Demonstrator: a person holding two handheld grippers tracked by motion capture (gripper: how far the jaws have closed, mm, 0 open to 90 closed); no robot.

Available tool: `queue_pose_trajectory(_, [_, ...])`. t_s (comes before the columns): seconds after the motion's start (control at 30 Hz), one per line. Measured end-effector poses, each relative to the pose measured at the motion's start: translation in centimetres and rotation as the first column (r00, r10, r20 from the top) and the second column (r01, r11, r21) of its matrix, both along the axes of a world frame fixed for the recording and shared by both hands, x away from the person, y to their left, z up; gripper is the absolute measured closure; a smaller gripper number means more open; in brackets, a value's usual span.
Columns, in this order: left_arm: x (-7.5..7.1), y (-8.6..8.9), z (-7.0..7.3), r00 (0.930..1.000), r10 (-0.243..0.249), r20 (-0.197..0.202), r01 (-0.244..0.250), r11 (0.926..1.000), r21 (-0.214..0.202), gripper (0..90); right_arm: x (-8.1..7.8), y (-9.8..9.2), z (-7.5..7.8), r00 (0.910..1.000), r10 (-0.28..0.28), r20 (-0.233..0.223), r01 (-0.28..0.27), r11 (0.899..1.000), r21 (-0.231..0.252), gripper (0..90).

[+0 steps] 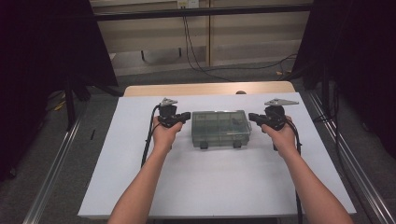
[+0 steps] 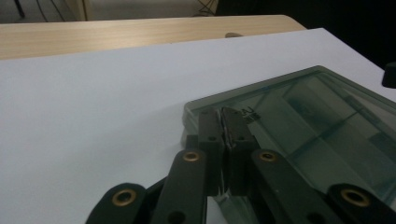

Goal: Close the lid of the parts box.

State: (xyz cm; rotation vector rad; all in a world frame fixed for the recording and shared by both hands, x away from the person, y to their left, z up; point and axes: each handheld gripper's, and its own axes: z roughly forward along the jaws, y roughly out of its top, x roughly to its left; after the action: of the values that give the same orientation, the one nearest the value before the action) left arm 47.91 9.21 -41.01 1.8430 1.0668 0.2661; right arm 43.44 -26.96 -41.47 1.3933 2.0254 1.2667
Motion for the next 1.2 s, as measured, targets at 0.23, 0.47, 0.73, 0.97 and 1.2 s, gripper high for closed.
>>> queue_pose_trajectory(0.23, [-0.9, -0.1, -0.1, 0.9989, -0.046, 0.005, 0.046, 0.9989, -0.008, 87.8, -0.7, 0.7, 0.0, 0.9991, 0.042, 0.003, -0.042, 0.999, -0.011, 90.0])
queue_pose_trajectory(0.47, [-1.5, -0.2, -0.5, 0.9973, -0.072, 0.013, 0.072, 0.9974, -0.006, 87.9, -1.2, 1.0, -0.7, 0.9984, 0.056, 0.002, -0.056, 0.997, -0.045, 90.0])
queue_pose_trajectory(0.73, [-1.9, -0.8, -1.4, 0.9961, -0.088, 0.007, 0.088, 0.9961, 0.004, 87.9, -1.3, 1.2, -0.9, 0.9982, 0.059, 0.008, -0.059, 0.996, -0.067, 90.0])
queue_pose_trajectory(0.97, [-2.2, -1.0, -1.6, 0.9938, -0.109, 0.018, 0.109, 0.9936, 0.03, 87.9, -1.4, 1.3, -1.1, 0.9979, 0.064, 0.007, -0.063, 0.995, -0.074, 90.0])
queue_pose_trajectory(1.2, [-2.4, -1.2, -1.7, 0.9926, -0.112, 0.046, 0.11, 0.9922, 0.059, 89.0, -1.5, 1.5, -1.2, 0.9973, 0.069, 0.025, -0.066, 0.993, -0.101, 90.0])
